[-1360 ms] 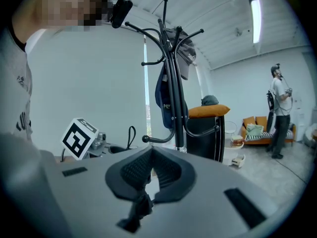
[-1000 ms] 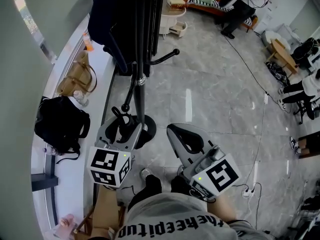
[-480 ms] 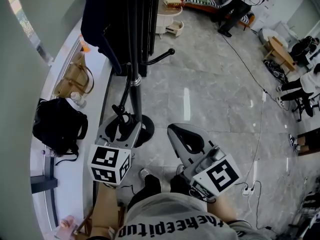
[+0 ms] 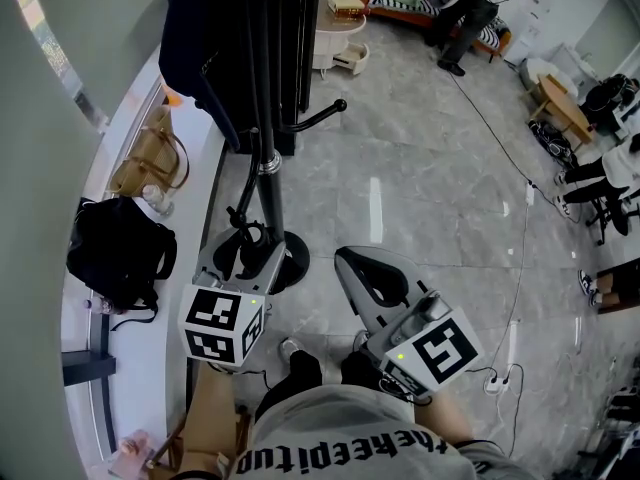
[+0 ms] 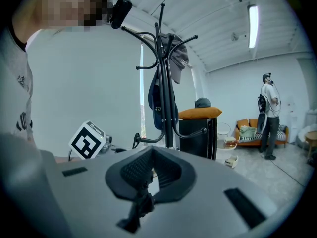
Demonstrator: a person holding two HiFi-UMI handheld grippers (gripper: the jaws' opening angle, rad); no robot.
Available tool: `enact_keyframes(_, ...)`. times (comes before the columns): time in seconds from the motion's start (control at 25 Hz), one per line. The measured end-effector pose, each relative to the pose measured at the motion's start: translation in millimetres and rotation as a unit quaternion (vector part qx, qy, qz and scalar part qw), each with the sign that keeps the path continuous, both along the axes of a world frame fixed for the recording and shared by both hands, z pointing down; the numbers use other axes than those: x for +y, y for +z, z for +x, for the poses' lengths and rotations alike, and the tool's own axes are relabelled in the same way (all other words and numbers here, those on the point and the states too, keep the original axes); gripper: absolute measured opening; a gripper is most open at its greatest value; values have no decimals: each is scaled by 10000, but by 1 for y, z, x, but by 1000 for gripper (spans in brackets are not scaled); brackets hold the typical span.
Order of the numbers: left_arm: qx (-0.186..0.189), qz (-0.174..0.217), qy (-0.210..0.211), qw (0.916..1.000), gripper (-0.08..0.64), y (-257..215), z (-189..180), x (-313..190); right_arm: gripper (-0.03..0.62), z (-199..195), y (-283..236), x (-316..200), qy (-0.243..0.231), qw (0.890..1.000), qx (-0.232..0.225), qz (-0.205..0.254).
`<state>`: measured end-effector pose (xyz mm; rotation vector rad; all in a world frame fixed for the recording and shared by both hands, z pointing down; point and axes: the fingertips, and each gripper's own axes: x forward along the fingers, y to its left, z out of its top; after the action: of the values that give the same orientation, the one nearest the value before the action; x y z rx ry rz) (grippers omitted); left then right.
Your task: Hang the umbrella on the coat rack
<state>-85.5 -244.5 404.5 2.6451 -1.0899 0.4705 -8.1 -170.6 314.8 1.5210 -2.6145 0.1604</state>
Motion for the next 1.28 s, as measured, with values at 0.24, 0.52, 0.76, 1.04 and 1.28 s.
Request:
enact_keyframes(0.24, -33, -2, 39, 10000, 244, -2, 7, -2, 11, 3, -5, 0, -41, 10000, -37, 53)
enact_keyframes(0.52, -51, -64, 68, 9999, 244, 0, 15, -7, 11, 13, -4, -2, 40, 10000, 5, 15)
enact_keyframes(0.76, -486, -195, 44, 9986, 247, 29, 16, -9, 11, 16, -2, -2, 40, 10000, -13, 10)
enact_keyframes(1.04, 442, 1005, -645, 9919, 252, -5, -11, -19, 11, 16, 0, -3, -14, 10000, -19, -24)
enact_keyframes(1.28, 289, 1251, -451, 9907, 252, -5, -11, -11, 11, 3, -4, -6, -239, 9996, -99, 68)
